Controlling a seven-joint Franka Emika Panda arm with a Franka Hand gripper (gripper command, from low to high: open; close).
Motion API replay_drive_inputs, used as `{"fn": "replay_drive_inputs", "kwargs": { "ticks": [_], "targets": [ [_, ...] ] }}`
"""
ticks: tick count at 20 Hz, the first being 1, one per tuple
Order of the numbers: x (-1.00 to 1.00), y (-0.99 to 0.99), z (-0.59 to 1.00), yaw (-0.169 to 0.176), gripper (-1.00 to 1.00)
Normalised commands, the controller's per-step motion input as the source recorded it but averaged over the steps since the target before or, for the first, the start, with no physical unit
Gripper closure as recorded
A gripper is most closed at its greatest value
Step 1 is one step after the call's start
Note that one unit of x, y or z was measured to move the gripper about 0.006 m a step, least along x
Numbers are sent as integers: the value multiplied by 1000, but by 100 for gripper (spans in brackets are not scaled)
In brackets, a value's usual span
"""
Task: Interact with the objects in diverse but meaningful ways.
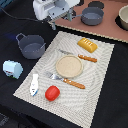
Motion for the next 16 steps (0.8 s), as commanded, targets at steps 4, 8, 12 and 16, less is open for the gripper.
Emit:
{"fn": "replay_drive_inputs", "kwargs": {
  "ticks": [4,8,12,16],
  "targets": [
    [804,299,511,0,-100],
    [795,319,501,0,-100],
    [786,377,471,0,-100],
    [774,444,425,0,-100]
  ]
}}
